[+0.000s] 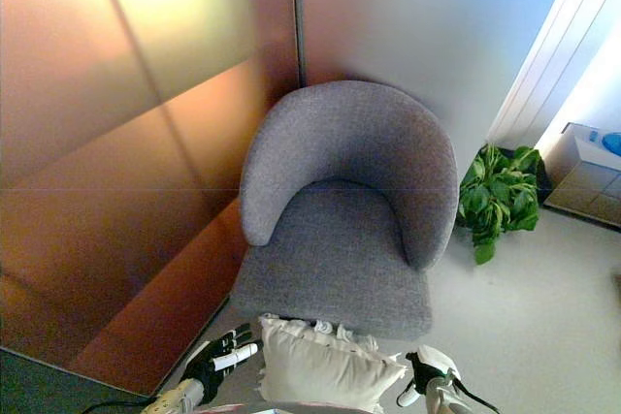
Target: Pick up the pillow and put it on the sofa.
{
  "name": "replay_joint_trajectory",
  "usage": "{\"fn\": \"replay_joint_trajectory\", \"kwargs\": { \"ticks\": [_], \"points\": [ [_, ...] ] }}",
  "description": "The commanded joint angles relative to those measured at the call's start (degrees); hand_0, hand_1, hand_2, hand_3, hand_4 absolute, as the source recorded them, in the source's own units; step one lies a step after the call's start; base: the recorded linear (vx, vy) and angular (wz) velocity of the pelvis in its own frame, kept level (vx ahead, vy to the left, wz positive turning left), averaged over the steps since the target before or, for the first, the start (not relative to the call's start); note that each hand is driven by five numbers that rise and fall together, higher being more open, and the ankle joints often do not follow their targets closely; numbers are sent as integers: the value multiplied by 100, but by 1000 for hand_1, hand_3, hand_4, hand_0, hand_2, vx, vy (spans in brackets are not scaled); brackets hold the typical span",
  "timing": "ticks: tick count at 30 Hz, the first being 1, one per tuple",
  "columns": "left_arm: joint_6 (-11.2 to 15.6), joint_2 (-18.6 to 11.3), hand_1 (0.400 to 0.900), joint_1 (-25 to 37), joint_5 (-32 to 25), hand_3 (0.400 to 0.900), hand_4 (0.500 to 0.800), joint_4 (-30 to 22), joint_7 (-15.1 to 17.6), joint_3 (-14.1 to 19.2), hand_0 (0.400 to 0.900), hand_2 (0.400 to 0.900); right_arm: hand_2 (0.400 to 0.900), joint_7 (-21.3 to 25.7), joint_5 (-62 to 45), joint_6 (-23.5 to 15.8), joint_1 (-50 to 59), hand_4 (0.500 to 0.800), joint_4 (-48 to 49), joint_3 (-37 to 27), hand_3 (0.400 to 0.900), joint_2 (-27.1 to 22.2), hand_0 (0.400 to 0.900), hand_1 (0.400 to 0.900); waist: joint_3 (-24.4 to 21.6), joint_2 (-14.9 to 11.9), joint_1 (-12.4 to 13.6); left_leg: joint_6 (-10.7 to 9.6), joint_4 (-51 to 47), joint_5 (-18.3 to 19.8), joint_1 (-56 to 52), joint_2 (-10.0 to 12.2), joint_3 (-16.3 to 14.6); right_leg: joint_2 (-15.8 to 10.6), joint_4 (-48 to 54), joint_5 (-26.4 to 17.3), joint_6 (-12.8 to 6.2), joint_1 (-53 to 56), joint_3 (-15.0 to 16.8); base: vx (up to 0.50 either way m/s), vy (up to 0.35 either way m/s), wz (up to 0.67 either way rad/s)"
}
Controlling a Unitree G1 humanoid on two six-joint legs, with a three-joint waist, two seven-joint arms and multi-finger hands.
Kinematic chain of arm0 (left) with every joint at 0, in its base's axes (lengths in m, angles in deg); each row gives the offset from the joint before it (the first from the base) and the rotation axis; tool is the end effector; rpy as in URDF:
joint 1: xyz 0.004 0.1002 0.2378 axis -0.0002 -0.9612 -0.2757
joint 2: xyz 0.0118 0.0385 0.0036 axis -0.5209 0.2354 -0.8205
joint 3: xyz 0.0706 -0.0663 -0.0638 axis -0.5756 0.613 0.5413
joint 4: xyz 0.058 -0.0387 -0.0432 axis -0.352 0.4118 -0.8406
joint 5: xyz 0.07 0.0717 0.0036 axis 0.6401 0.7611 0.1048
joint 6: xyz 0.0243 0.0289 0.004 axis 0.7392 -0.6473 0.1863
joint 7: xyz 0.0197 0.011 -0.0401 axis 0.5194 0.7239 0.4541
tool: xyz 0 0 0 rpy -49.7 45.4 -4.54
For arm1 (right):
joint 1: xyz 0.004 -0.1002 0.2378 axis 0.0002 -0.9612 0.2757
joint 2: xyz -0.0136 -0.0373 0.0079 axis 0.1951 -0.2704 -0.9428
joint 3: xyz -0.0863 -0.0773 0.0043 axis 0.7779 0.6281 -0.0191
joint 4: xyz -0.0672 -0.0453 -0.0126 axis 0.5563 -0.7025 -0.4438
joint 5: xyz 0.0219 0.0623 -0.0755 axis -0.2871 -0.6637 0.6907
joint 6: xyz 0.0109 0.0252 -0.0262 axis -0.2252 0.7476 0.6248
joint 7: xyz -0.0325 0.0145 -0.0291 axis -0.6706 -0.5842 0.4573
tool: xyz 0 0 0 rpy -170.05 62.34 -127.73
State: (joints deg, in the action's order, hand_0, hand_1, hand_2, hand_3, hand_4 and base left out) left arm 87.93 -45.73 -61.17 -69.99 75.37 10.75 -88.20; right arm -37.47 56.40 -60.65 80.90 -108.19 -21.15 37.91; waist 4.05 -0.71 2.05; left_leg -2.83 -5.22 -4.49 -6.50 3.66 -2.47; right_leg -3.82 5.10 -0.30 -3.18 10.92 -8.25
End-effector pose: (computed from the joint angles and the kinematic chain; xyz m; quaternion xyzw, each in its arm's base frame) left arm 0.0787 0.2242 -0.1198 -0.0431 0.4146 -0.0175 0.9088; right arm 0.0882 -0.2181 -0.1250 -0.5174 0.4556 0.1729 0.7034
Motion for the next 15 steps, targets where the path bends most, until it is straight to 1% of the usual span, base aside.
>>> {"fn": "replay_joint_trajectory", "kwargs": {
  "ticks": [1, 3, 8, 11, 15],
  "points": [
    [339, -68, 900, 554, 146, 900, 800, -181, 1, -139, 900, 900, 900, 276, 265, -93, 518, 800, 97, 301, 900, -326, 900, 900, 89, -110, 238, 293, 103, 786, -155, -409, 219, 28, -632, 404, -131, -284, -102, 38, -5, 1],
    [380, -68, 900, 551, 140, 900, 800, -182, 78, -131, 900, 900, 900, 266, 317, -113, 515, 800, 85, 306, 900, -322, 900, 900, 97, -101, 239, 291, 97, 783, -159, -407, 221, 26, -632, 400, -133, -285, -107, 45, -6, 1],
    [385, -46, 900, 517, 271, 900, 800, -207, 274, -154, 900, 900, 900, 200, 395, -126, 497, 800, 123, 346, 900, -329, 900, 900, 130, -85, 259, 262, 94, 757, -130, -408, 252, 7, -628, 387, -150, -299, -164, 75, -23, 6],
    [321, -68, 900, 491, 319, 900, 800, -316, 336, -172, 900, 900, 900, 207, 390, -133, 498, 800, 131, 373, 900, -346, 900, 900, 173, -53, 298, 254, 83, 728, -79, -420, 300, -13, -598, 360, -158, -324, -205, 86, -35, 11],
    [244, -115, 900, 533, 267, 900, 800, -441, 389, -287, 900, 900, 900, 259, 266, -81, 644, 800, 141, 431, 900, -403, 900, 900, 311, 35, 352, 245, 93, 639, 136, -448, 395, -52, -592, 315, -153, -503, -232, 14, -27, 13]
  ]
}}
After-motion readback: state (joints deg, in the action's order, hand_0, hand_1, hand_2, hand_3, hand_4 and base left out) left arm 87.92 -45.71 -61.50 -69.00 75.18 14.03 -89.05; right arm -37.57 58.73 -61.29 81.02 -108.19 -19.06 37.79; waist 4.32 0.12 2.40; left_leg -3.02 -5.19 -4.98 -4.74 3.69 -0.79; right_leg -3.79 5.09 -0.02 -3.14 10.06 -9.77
